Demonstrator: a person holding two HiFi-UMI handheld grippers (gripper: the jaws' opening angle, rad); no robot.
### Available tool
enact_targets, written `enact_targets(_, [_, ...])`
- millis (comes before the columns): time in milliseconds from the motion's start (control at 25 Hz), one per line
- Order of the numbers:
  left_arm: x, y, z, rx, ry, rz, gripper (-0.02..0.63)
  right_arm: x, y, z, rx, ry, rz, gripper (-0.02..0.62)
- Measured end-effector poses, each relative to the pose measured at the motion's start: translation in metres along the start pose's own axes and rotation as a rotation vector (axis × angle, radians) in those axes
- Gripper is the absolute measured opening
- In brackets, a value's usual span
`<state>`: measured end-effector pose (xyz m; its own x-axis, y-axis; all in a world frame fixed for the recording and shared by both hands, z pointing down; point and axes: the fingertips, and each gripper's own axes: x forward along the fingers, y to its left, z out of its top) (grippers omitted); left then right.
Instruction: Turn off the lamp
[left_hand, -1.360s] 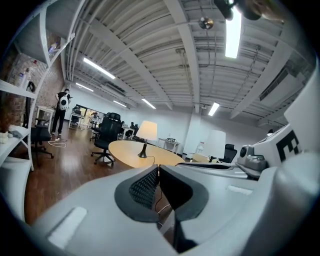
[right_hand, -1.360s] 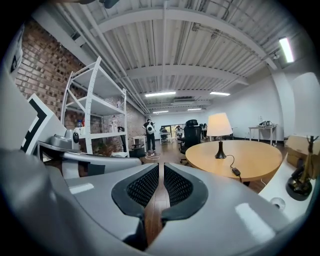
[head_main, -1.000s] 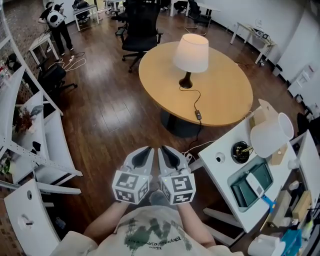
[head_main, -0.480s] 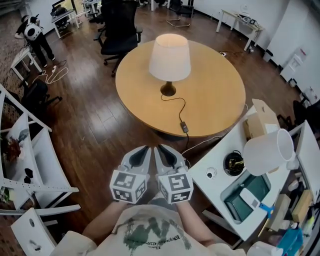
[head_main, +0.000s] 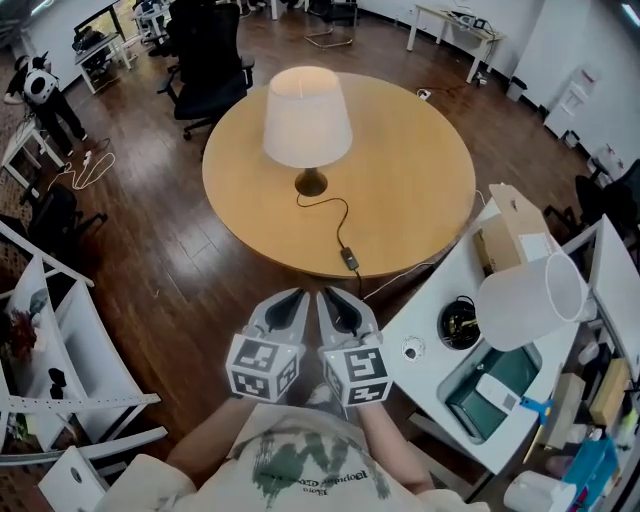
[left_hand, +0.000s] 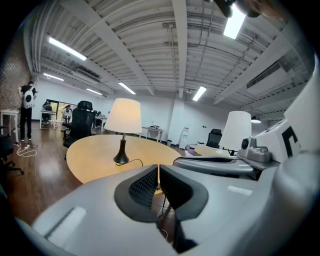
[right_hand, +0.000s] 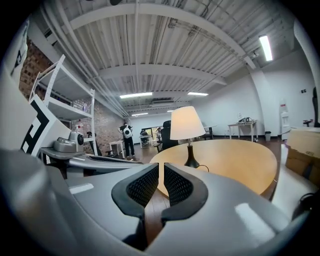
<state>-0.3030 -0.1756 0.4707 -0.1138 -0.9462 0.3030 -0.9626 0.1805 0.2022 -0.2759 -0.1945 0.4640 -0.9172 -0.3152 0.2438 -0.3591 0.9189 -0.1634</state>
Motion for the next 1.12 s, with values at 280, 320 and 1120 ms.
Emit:
enact_targets(280, [0.042,-0.002,-0.001,0.018,0.041,-0.103,0.0,0.017,-0.038,-0.003,0.032,0.003,-0.102,0.029])
enact_targets(320, [0.048,0.0,0.0,0.02,0.046,-0.118,0.0,0.021,-0.041,-0.002,0.034,0.003,-0.117,0.031])
enact_targets(1120, [0.173,0.024,-0.037,0.13,0.263,-0.439,0.044,0.068,-0.129,-0.014,0.157,0.034,-0.478,0.031])
